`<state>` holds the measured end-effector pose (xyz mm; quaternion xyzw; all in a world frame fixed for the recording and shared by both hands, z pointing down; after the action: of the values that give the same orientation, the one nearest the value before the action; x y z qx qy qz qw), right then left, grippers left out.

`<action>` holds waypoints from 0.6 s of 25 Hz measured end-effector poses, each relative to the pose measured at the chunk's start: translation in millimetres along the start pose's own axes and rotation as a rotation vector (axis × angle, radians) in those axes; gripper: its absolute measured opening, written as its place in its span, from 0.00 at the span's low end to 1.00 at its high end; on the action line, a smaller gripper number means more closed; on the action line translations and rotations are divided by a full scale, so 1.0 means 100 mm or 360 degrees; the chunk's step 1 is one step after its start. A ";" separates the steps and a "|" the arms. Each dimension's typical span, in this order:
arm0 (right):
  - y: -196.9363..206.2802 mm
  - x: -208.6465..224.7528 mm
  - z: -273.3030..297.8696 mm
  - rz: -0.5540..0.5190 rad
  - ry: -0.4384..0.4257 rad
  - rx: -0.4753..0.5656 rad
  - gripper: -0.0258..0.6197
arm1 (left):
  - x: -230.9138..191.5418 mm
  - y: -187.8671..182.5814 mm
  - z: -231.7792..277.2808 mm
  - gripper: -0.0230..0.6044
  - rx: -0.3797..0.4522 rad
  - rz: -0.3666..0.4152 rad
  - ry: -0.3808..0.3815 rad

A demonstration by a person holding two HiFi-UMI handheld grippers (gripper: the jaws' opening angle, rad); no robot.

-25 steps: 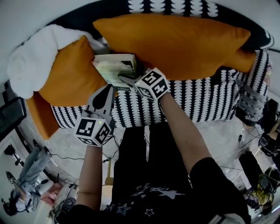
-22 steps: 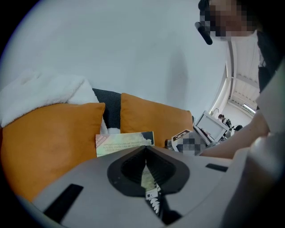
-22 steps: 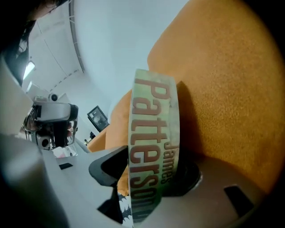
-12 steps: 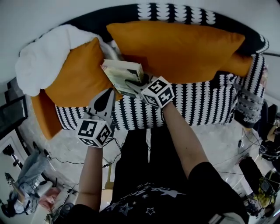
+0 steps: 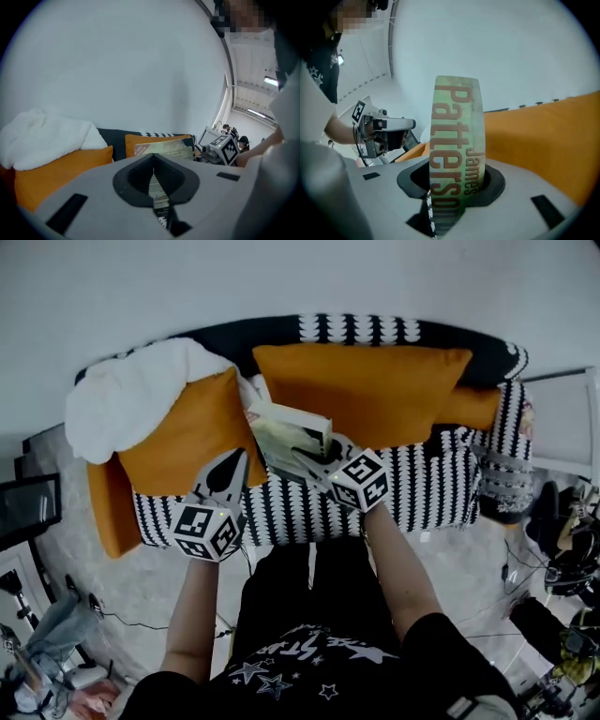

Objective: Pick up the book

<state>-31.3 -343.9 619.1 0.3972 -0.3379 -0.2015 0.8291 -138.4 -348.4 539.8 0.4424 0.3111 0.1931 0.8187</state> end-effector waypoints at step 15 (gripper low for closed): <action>-0.76 -0.62 -1.04 -0.0024 0.0171 0.0262 0.30 | 0.43 -0.62 -0.51 0.05 0.0138 0.0181 0.0130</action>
<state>-4.7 -298.4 486.1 0.4768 -0.3053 -0.1578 0.8091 -139.3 -325.7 451.5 0.4862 0.3266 0.2434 0.7731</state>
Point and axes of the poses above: the fingertips, and each gripper's own axes: z forward along the fingers, x to its right, y out of its underside, the point moved 1 cm from there along -z, backward along the fingers, and after that the axes turned 6 degrees about y, right-handed, at the moved point
